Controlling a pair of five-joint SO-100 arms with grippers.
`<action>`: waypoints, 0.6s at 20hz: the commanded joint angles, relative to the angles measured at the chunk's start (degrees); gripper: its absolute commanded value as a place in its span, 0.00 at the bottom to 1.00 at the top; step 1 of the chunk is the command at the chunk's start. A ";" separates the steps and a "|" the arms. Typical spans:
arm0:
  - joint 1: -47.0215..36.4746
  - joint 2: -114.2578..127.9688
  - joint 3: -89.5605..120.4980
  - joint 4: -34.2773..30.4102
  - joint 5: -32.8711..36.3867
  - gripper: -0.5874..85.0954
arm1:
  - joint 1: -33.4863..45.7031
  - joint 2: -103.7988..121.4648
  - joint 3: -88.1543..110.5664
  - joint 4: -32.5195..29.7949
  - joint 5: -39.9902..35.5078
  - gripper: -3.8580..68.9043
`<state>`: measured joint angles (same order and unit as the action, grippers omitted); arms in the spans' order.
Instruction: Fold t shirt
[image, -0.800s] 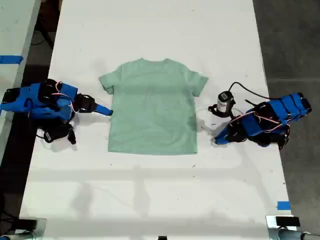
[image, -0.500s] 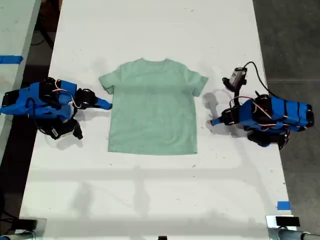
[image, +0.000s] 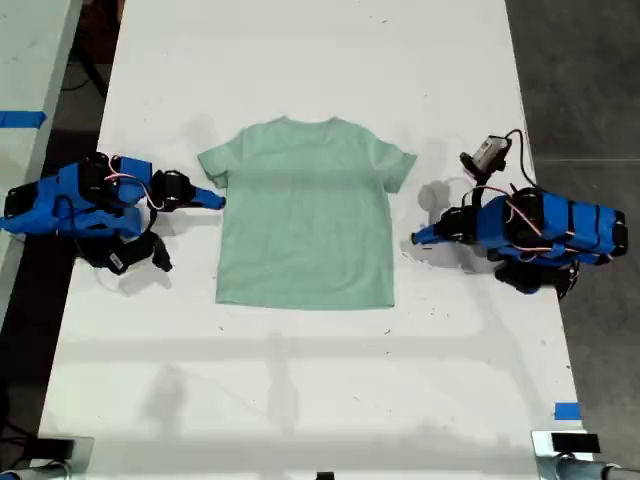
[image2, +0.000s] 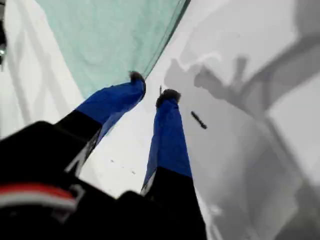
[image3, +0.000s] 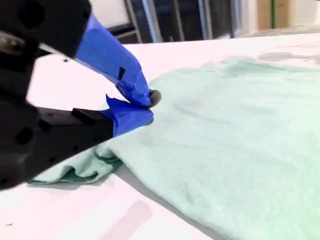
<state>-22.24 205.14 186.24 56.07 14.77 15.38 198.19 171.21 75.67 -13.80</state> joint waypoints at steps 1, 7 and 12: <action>-5.45 0.35 2.29 -1.23 2.46 0.00 | 13.01 -10.20 -13.97 2.46 -8.35 0.24; -4.39 0.35 2.29 -0.79 1.85 0.00 | 37.53 -62.40 -39.20 -14.15 -18.81 0.41; -3.69 0.35 2.29 -0.53 1.76 0.00 | 38.85 -100.11 -71.72 -12.74 -19.86 0.38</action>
<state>-26.10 205.14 186.24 55.81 16.52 53.44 108.98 114.17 62.05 -32.61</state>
